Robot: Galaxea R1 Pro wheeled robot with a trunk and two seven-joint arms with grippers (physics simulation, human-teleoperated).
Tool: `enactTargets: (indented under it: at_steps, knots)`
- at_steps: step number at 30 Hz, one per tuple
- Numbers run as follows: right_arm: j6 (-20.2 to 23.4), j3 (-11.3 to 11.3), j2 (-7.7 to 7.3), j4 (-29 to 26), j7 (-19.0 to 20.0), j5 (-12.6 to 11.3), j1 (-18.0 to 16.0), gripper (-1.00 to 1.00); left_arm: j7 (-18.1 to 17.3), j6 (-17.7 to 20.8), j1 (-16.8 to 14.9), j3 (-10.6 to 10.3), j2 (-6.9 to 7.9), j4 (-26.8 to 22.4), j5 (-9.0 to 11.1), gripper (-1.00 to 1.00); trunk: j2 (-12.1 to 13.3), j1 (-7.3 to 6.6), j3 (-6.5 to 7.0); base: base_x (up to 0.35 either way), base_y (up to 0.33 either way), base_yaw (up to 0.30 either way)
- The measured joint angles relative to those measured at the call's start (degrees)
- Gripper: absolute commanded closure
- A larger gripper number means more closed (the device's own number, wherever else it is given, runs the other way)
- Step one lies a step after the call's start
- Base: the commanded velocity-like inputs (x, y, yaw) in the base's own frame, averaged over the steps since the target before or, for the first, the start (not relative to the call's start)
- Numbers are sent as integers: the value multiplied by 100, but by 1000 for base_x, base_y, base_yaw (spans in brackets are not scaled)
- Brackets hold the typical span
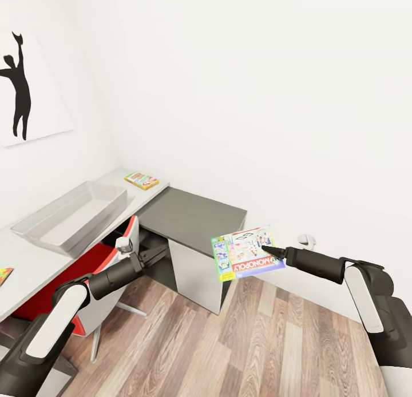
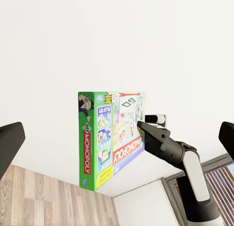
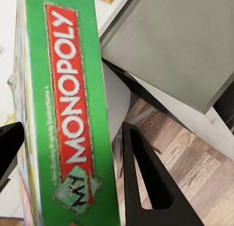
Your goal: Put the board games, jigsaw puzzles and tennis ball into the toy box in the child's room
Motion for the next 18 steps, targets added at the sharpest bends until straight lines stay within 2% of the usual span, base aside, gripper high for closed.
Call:
enactTargets:
  at_steps: [18]
  knots:
    - [0,-4,3,0,128,-13,0,100,-12,-8,-1,-12,3,73,0,-100,0,0,10,0,0,7]
